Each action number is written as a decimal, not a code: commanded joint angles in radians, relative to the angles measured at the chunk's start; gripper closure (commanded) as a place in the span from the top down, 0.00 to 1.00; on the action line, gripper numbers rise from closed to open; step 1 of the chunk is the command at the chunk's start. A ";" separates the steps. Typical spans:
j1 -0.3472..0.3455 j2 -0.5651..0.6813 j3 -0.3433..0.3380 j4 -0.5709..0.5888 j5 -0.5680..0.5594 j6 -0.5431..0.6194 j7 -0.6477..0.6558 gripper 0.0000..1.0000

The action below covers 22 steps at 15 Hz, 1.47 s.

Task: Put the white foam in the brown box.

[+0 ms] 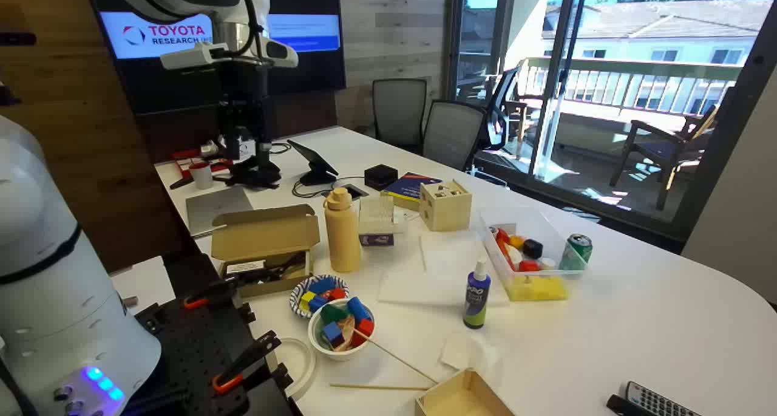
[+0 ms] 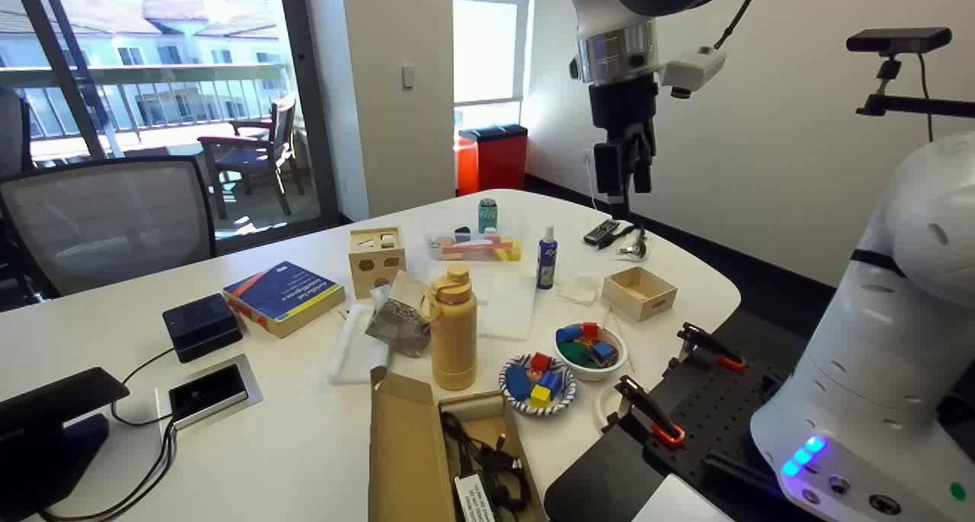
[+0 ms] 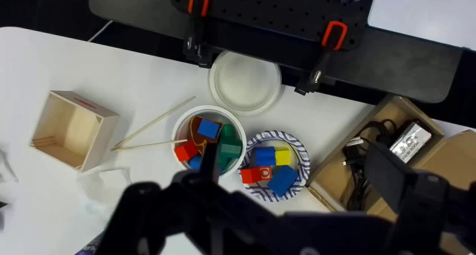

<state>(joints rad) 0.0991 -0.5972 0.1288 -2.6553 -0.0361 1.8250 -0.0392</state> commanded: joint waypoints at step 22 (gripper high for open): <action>-0.029 0.157 -0.042 -0.012 0.317 0.566 0.360 1.00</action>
<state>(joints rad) 0.0684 -0.4447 0.0821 -2.6577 0.2336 2.3621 0.2766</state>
